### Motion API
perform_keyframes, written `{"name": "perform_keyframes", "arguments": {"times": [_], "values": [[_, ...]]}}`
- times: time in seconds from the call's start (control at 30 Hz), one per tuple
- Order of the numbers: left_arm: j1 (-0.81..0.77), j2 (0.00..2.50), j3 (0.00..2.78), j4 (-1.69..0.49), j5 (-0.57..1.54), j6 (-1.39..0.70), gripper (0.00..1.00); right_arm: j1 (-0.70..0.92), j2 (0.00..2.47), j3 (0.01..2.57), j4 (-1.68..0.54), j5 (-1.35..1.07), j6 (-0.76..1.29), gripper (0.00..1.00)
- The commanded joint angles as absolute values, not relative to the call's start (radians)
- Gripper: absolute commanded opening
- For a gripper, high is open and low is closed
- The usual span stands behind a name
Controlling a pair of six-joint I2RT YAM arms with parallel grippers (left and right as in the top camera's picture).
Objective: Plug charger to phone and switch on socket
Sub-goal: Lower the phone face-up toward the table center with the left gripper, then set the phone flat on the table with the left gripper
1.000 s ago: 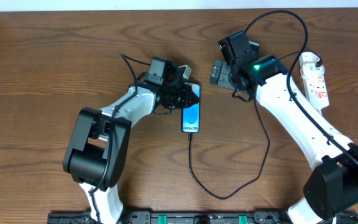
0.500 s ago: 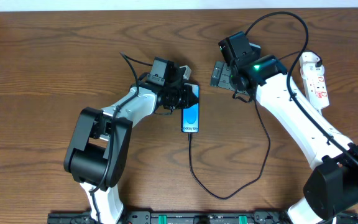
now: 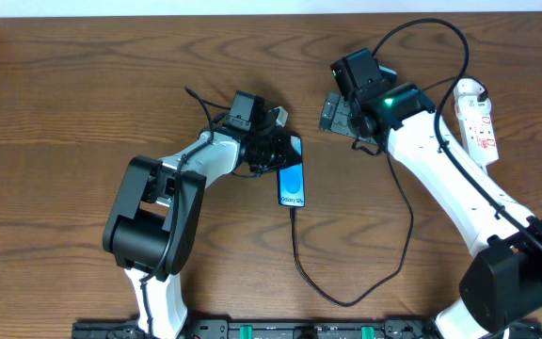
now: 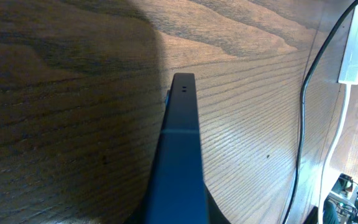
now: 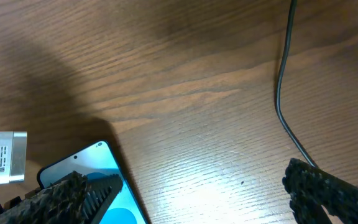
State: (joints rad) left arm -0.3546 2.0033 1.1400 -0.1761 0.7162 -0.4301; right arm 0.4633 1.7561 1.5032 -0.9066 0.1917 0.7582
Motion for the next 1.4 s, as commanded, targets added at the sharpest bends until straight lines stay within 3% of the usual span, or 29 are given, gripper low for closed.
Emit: {"name": "perform_keyframes", "arguments": {"times": [0.0,1.37], "values": [[-0.355,2.019,1.148,-0.179,0.733,-0.436,0.07,0.472,1.734,1.511,-0.91,0.211,0.773,0.99],[-0.39,2.02,1.148,-0.265,0.678,-0.472,0.08,0.472,1.734,1.51,-0.944,0.211,0.773,0.99]]}}
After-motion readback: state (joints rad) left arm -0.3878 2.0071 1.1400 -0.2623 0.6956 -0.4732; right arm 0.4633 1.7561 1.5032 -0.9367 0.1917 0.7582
